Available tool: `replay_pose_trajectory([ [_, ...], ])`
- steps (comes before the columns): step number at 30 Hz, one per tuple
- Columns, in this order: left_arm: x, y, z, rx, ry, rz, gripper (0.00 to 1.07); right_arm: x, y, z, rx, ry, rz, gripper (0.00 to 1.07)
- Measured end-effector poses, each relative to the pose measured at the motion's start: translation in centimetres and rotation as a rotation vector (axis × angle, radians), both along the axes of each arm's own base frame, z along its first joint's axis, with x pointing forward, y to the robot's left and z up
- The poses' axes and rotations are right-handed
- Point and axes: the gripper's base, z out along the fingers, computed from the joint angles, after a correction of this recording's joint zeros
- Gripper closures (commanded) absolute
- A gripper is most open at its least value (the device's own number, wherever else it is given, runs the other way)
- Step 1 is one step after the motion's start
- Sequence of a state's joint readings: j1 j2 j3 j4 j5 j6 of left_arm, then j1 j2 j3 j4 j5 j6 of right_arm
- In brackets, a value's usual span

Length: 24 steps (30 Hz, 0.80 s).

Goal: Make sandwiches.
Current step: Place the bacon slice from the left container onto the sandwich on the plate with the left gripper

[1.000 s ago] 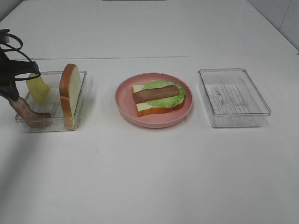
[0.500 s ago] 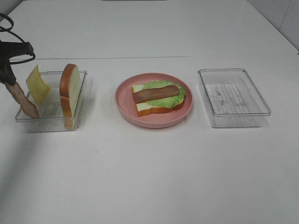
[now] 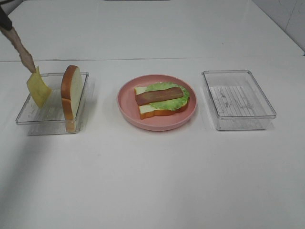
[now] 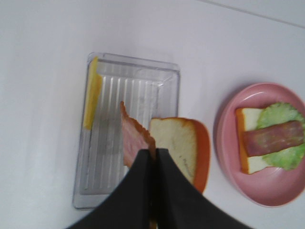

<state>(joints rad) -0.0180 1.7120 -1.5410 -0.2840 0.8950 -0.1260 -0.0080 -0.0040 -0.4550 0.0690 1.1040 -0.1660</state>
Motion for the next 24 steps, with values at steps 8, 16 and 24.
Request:
replay_pose_trajectory([
  [8,0.4,-4.5,3.9,-0.069,-0.161,-0.096,1.07,0.0,0.0,0.0,0.0,0.0,0.0,0.2],
  [16,1.7,-9.3,3.4,-0.256,-0.212,-0.147,1.07,0.0,0.0,0.0,0.0,0.0,0.0,0.2],
  [24,3.2,-14.8,-0.8,-0.389,-0.154,-0.245,1.07,0.0,0.0,0.0,0.0,0.0,0.0,0.2],
])
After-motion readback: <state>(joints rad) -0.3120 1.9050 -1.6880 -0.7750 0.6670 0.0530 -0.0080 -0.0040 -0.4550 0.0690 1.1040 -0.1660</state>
